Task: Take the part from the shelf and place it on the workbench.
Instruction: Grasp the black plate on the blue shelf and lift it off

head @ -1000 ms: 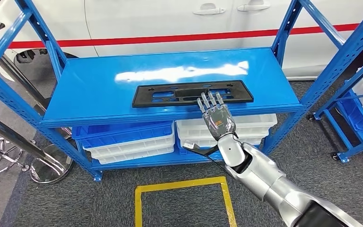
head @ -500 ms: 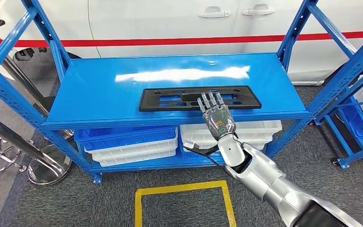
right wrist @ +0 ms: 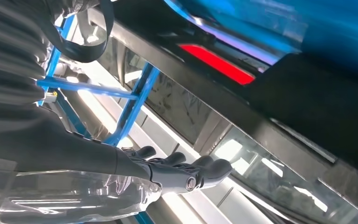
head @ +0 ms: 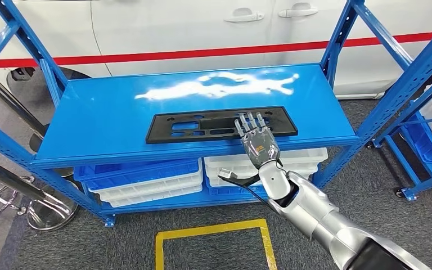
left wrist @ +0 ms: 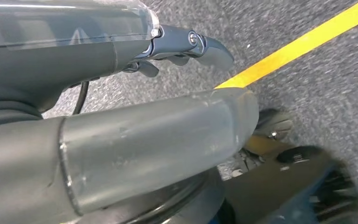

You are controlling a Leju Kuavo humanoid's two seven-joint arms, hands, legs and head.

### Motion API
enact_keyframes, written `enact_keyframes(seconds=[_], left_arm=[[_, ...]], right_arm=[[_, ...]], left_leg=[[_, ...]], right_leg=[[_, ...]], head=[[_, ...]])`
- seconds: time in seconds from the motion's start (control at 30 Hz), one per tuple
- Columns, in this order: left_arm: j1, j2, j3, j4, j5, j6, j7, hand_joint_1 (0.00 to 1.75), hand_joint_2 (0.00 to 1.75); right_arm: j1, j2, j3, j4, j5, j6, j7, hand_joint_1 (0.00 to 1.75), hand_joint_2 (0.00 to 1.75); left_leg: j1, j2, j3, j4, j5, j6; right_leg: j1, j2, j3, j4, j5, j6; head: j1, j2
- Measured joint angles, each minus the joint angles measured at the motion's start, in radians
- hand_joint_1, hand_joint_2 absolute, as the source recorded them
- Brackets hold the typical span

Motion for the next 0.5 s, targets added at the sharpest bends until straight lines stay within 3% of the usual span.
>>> enact_keyframes(seconds=[0.03,0.1,0.23,0.3,0.37,0.4,0.43,0.5], left_arm=[[-0.001,0.001,0.000,0.000,0.000,0.000,-0.001,0.00,0.00],[-0.002,0.002,0.000,0.000,0.001,0.000,-0.002,0.00,0.00],[0.000,0.001,0.000,0.000,0.009,0.001,-0.003,0.00,0.00],[-0.002,0.000,0.000,-0.001,0.012,0.002,-0.001,0.00,0.00],[-0.004,0.000,0.000,-0.001,0.013,0.003,0.001,0.00,0.00],[-0.003,0.000,0.000,-0.001,0.013,0.003,0.002,0.00,0.00],[-0.002,0.000,0.000,-0.001,0.013,0.003,0.002,0.00,0.00],[-0.002,0.000,0.001,-0.001,0.013,0.003,0.002,0.00,0.00]], right_arm=[[0.000,0.002,0.000,0.003,0.000,-0.003,-0.001,0.00,1.75],[0.000,0.006,0.001,0.009,0.000,-0.008,-0.001,0.00,1.75],[0.001,0.009,0.002,0.012,0.000,-0.006,0.000,0.00,1.75],[0.001,0.008,0.002,0.012,0.000,-0.005,0.000,0.00,1.75],[0.006,0.008,0.002,0.013,0.000,-0.004,0.000,0.00,1.75],[0.009,0.008,0.002,0.013,0.000,-0.004,0.000,0.00,1.75],[0.011,0.008,0.002,0.013,0.000,-0.004,0.000,0.00,1.75],[0.011,0.008,0.002,0.013,0.000,-0.003,0.000,0.00,1.75]], left_leg=[[-0.004,0.000,0.022,-0.062,0.028,0.008],[-0.011,-0.001,0.048,-0.130,0.049,0.018],[-0.005,-0.001,0.064,-0.152,0.059,0.028],[-0.001,0.000,0.071,-0.159,0.060,0.034],[-0.001,0.000,0.072,-0.158,0.056,0.037],[-0.001,0.000,0.073,-0.157,0.053,0.037],[0.000,0.000,0.075,-0.156,0.050,0.035],[0.000,-0.002,0.080,-0.149,0.040,0.030]], right_leg=[[0.003,0.001,0.005,0.001,-0.005,0.002],[0.005,0.001,0.008,0.002,-0.012,0.010],[0.005,0.000,0.007,0.017,-0.033,0.031],[0.001,0.000,-0.037,0.108,-0.084,0.040],[-0.006,0.000,-0.111,0.239,-0.134,0.049],[-0.009,-0.001,-0.137,0.275,-0.136,0.052],[-0.012,-0.001,-0.143,0.273,-0.118,0.054],[-0.017,-0.003,-0.101,0.165,-0.039,0.056]], head=[[0.000,0.000],[0.000,0.000],[0.000,0.000],[0.000,0.000],[0.000,0.000],[0.000,0.000],[0.000,0.000],[0.000,0.000]])
